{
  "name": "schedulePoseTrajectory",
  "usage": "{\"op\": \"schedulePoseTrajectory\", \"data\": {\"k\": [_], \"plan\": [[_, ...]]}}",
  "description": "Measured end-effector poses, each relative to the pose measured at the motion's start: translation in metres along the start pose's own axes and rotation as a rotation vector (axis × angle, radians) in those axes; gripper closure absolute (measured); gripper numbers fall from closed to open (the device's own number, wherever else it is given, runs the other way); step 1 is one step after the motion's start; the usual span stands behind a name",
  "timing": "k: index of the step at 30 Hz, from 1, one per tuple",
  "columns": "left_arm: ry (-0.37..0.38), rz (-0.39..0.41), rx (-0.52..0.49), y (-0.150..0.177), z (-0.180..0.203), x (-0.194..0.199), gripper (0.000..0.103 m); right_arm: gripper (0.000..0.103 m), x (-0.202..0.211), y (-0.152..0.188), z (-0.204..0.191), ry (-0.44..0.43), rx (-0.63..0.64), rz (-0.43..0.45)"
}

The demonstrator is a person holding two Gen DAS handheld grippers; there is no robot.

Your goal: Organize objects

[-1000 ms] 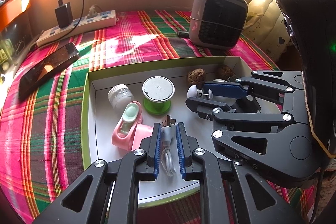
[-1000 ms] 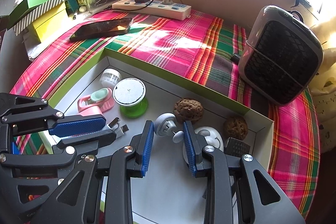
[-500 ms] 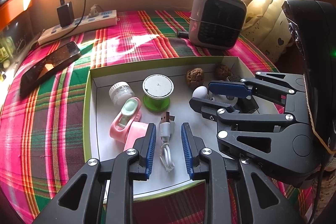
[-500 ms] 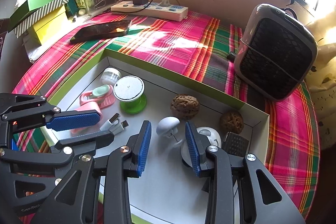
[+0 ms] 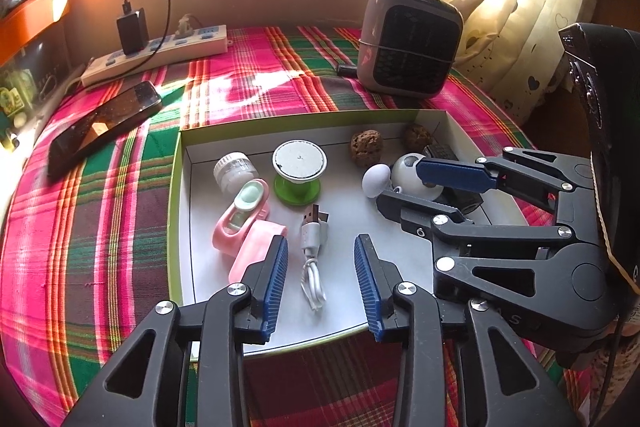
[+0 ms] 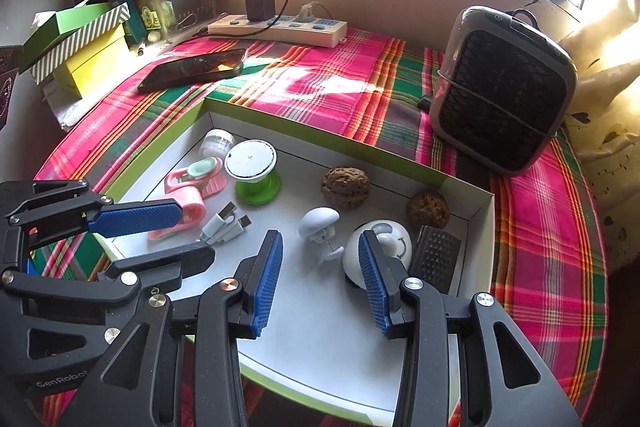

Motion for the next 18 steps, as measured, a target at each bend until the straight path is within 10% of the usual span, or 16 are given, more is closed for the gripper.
{"op": "schedulePoseTrajectory", "data": {"k": [18], "plan": [[-0.092,0.089,0.026,0.02,0.001,0.044,0.069,0.05,0.054,0.032,-0.012,0.039,-0.125,0.127]]}}
Point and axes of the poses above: each gripper's, at about its wrist camera, not at the fingertips, and x roughly against the way its jaws point, z to its right, y to its underside, the point moved 3 cm from there along -x, roughly the way its jaws point, and after that the axes turned 10 degrees about -y, right-handed, at the moved point
